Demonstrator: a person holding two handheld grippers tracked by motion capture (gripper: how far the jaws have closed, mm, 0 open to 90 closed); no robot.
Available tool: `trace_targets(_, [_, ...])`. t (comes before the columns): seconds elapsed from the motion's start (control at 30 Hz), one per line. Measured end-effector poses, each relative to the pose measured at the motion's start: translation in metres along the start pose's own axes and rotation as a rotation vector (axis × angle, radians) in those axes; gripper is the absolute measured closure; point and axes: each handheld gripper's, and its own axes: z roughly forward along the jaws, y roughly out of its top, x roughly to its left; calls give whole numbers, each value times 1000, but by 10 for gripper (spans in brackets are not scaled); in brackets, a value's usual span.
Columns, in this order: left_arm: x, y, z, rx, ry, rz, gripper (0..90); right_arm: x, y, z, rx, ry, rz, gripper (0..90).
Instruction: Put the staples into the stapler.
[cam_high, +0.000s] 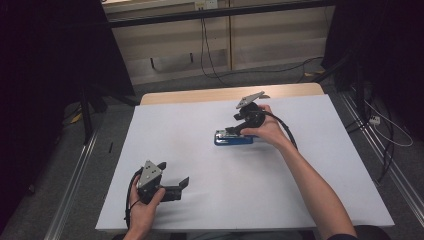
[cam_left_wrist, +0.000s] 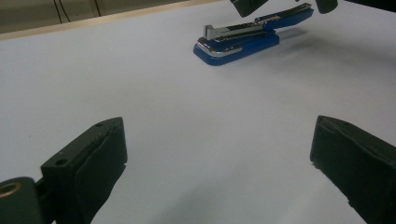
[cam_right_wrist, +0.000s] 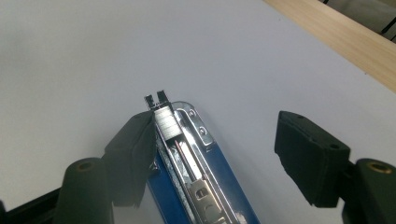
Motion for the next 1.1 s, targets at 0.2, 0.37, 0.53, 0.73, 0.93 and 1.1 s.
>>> trace_targets(0.2, [2,0,-1,-2,14,-5,40,5,-9,-2,-16,-43,35,186])
trace_targets(0.37, [-1,1,1,7,1,8,40,7,-17,-10,-44,-111,74,104])
trace_targets(0.53, [-1,1,2,11,6,3,40,3,-30,-21,-64,-167,118,98])
trace_targets(0.73, [0,1,2,8,8,-1,40,7,-38,-34,-99,-228,157,57])
trace_targets(0.93, [1,2,2,3,12,-6,40,10,-45,-47,-141,-273,192,50])
trace_targets(1.1, [2,2,2,-4,11,-15,45,13,-49,-55,-164,-302,213,55])
